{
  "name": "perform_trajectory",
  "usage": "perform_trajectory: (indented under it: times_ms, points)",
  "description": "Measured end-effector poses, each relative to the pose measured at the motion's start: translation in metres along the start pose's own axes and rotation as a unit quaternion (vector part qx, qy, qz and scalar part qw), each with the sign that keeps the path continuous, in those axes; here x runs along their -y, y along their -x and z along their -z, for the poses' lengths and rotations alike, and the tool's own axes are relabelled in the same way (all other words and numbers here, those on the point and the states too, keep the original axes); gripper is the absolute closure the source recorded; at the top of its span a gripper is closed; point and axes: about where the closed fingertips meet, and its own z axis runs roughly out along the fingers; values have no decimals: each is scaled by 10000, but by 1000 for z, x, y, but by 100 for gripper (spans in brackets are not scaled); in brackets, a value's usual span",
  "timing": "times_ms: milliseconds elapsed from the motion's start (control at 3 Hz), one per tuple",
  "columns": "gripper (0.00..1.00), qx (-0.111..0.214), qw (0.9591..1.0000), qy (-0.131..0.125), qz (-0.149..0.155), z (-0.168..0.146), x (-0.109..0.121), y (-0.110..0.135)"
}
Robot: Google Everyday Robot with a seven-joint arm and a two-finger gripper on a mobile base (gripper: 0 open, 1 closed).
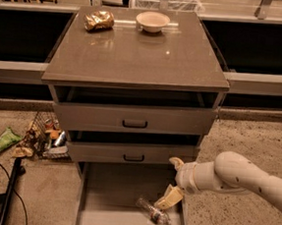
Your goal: Pick water bottle from bottom drawer and place on counter
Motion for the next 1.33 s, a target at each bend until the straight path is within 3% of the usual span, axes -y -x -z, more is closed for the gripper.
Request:
perform_trajectory:
  times_ms: [333,1000,1333]
  points:
    - [0,121,9997,183,-131,-23,-5,-16]
    - [0,93,9996,161,-207,-29,-2,-23]
    - [0,20,9984,-137,-544,-54,25,-71]
